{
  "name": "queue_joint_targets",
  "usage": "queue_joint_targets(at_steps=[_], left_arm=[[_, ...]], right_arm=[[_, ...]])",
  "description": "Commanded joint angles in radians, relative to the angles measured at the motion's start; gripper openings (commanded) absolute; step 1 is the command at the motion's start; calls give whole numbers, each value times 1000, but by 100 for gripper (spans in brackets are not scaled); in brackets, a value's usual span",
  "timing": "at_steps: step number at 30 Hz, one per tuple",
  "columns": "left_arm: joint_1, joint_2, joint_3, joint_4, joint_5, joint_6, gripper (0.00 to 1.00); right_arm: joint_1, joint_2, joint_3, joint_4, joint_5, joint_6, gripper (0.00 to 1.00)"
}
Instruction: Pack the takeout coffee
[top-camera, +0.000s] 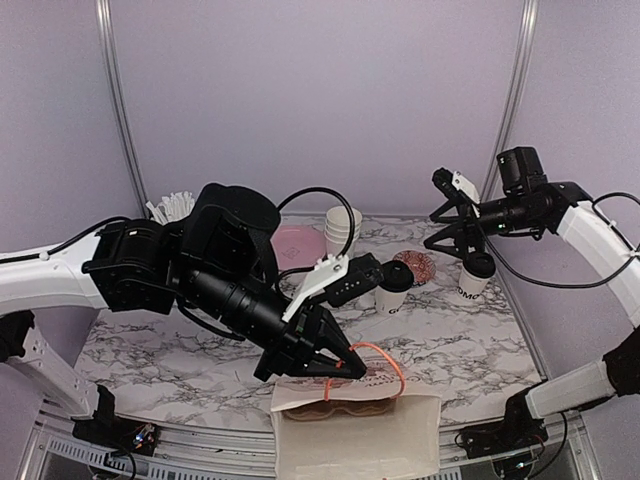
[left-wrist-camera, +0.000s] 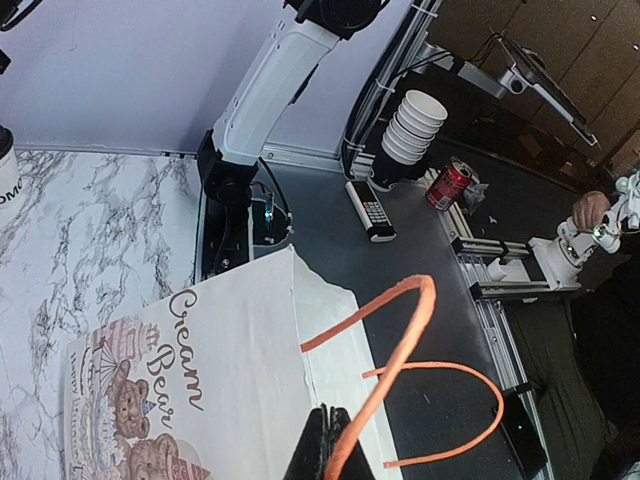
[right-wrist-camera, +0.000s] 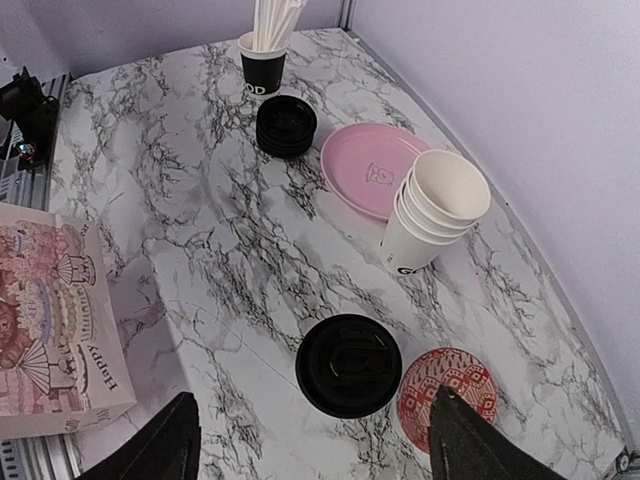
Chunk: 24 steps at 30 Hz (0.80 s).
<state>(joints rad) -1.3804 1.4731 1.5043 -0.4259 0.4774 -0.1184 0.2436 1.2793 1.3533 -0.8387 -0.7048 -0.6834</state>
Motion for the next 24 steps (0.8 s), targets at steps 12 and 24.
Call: queue_joint_targets(at_steps=[12, 24], left_arm=[[171, 15, 130, -184, -345, 188, 0], [385, 91, 150, -201, -364, 224, 15]], right_arm=[[-4, 18, 3, 33, 266, 49, 99], [51, 343, 209, -119, 360, -6, 76]])
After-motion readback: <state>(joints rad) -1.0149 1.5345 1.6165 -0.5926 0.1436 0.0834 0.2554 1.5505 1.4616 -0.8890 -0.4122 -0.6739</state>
